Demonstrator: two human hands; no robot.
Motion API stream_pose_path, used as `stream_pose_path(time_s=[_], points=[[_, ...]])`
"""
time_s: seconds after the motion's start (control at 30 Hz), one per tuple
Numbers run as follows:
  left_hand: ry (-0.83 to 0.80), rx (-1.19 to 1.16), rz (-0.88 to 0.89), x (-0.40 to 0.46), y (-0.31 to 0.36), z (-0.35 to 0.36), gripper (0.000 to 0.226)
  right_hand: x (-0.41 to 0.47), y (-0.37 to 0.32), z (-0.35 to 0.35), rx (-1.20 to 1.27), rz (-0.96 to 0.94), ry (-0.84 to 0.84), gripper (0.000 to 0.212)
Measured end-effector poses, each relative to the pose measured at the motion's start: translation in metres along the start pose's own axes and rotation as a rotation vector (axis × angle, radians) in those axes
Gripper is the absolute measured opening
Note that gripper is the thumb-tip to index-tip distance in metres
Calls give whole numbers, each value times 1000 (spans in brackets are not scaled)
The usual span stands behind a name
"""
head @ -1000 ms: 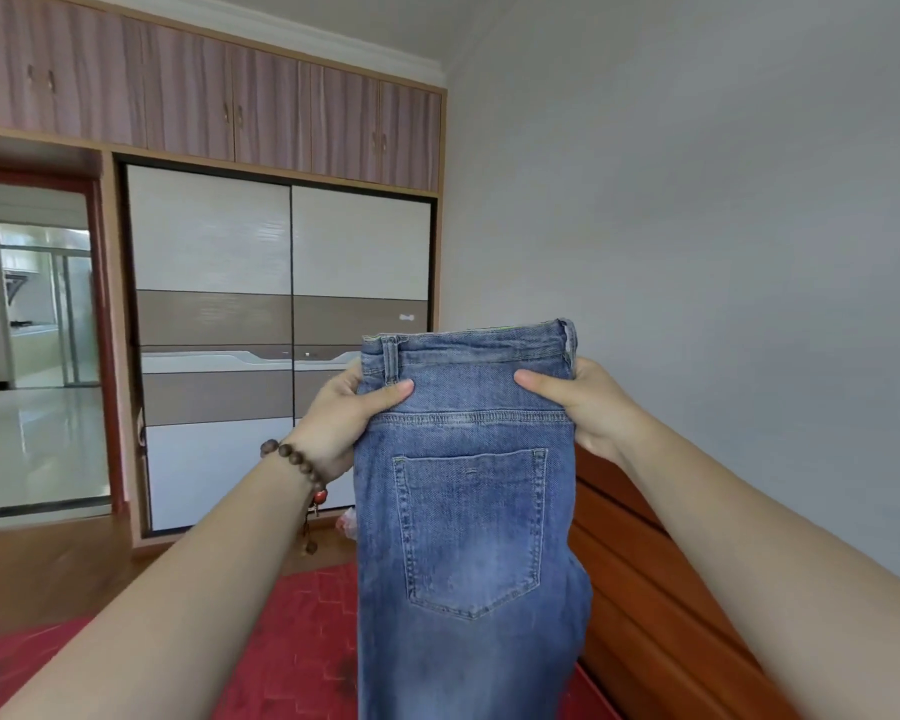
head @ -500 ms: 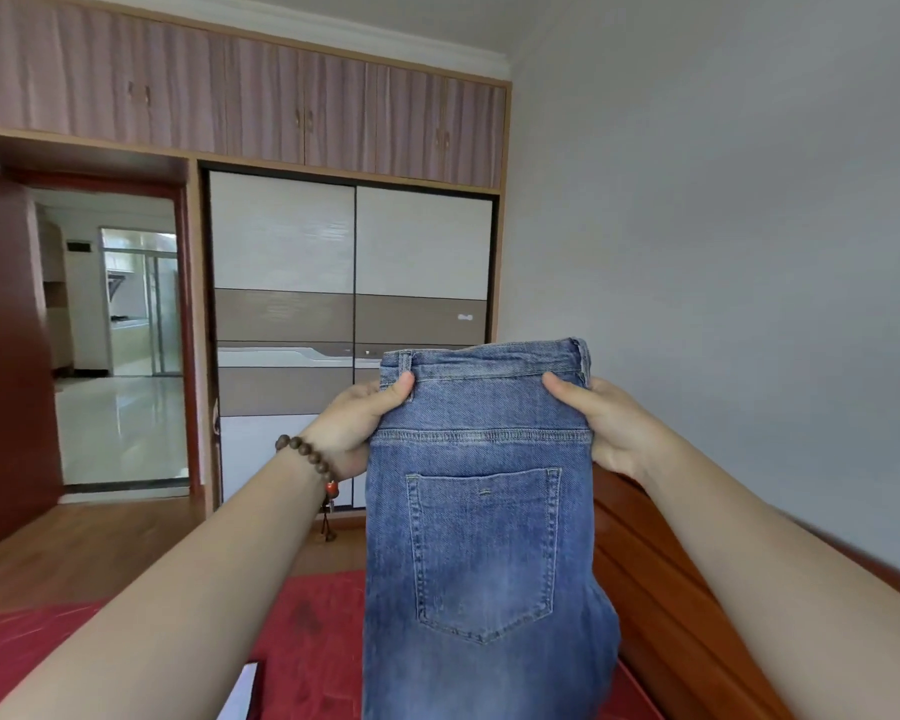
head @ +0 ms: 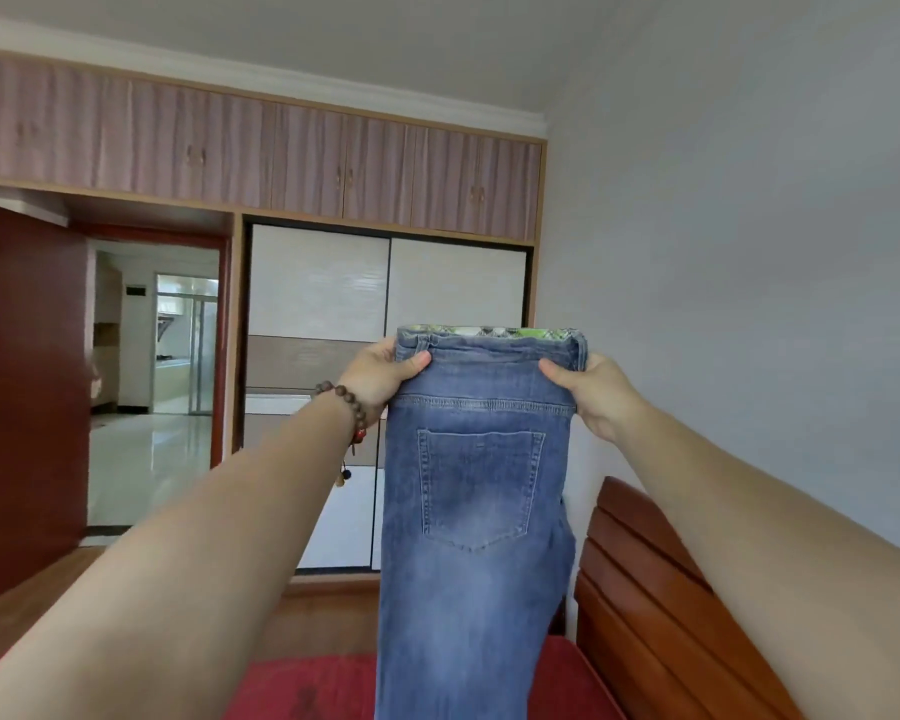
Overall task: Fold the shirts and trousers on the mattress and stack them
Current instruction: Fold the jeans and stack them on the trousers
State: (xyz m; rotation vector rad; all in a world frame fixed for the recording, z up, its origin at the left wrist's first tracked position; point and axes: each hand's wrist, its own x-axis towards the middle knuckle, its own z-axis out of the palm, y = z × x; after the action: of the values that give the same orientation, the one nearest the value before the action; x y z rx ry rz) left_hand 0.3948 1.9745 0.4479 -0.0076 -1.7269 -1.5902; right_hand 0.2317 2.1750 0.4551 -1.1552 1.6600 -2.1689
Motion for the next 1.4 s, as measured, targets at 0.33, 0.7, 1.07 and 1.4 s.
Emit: stream_pose_path(time_s=[0.33, 0.7, 1.07, 1.4], points=[[-93, 54, 28, -32, 8, 6, 22, -31, -15, -20, 0, -59, -63, 17], [-245, 58, -240, -255, -138, 24, 30, -274, 134, -67, 53, 220, -31, 30], [-382, 45, -541, -510, -180, 51, 33, -520, 215, -101, 60, 548, -77, 35], [-278, 5, -748, -706, -146, 84, 32, -695, 189, -121, 118, 769, -238, 47]])
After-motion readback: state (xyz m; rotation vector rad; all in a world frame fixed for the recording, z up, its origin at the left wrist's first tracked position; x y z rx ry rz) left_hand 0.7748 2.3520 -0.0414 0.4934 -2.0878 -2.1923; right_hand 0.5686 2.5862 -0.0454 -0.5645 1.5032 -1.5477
